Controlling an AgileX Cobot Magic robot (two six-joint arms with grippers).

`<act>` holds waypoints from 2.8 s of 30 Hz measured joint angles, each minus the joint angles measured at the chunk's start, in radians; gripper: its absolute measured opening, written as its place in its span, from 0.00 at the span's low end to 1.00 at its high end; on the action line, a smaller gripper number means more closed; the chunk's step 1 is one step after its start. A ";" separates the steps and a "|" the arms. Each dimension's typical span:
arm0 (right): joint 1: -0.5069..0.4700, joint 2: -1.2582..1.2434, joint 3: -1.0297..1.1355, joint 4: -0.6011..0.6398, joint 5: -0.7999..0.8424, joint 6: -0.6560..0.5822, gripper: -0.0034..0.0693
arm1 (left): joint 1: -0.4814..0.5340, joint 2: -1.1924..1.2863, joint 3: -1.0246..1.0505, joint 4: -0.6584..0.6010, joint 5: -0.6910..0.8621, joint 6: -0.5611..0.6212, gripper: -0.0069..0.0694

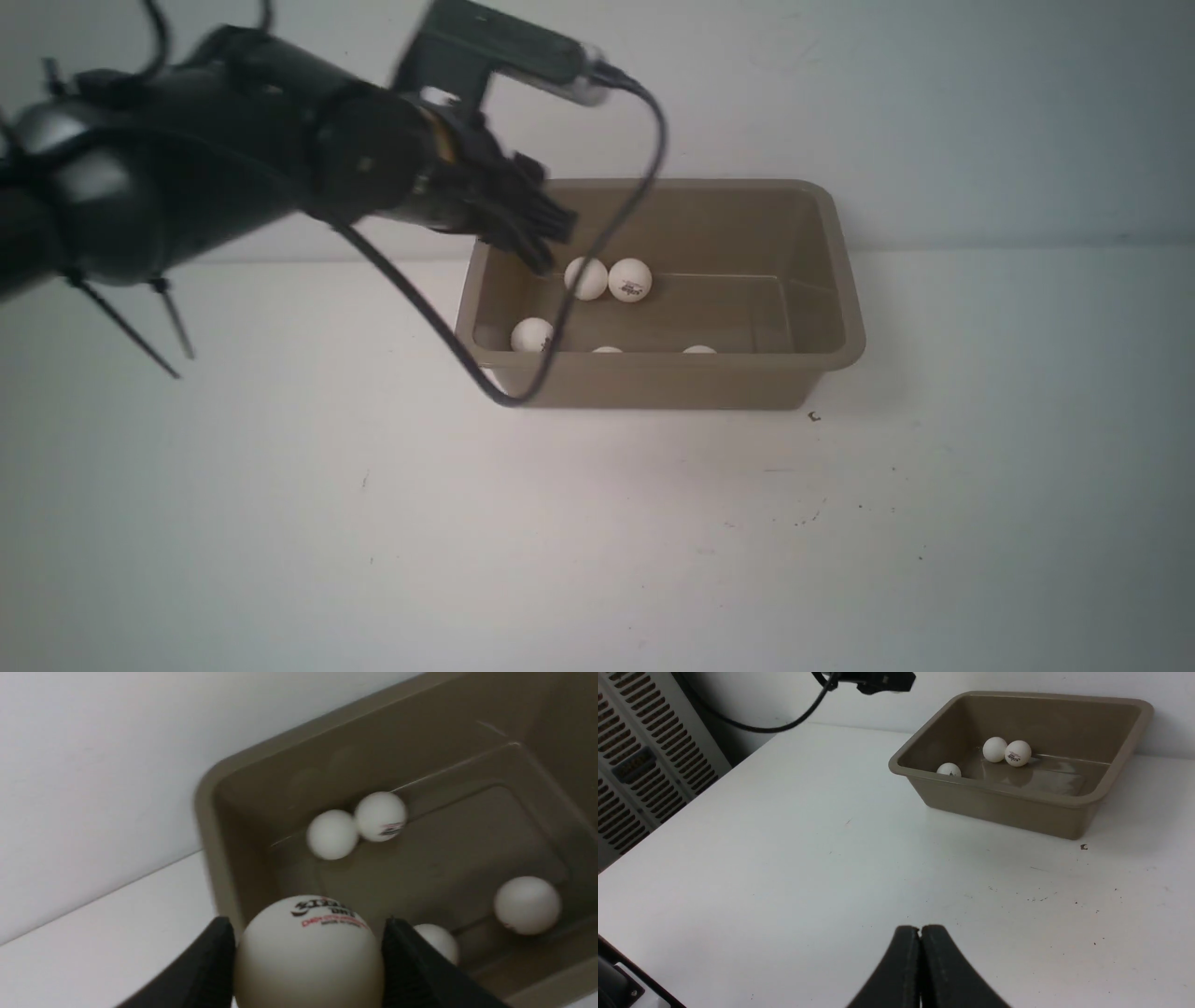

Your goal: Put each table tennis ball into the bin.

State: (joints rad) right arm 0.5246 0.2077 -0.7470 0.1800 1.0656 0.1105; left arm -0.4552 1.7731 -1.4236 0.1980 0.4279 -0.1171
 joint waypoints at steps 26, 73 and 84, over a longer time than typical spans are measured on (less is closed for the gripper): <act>0.000 0.000 0.000 -0.024 0.024 0.000 0.03 | -0.031 0.045 -0.050 -0.022 0.073 0.055 0.57; 0.000 -0.224 0.314 -0.374 -0.309 -0.029 0.03 | -0.034 -1.794 0.831 0.327 0.487 -0.330 0.09; 0.000 -0.224 0.314 -0.374 -0.307 -0.026 0.03 | -0.034 -1.794 0.831 0.327 0.487 -0.332 0.09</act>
State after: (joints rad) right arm 0.5246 -0.0167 -0.4327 -0.1937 0.7588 0.0841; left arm -0.4893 -0.0210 -0.5923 0.5251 0.9151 -0.4488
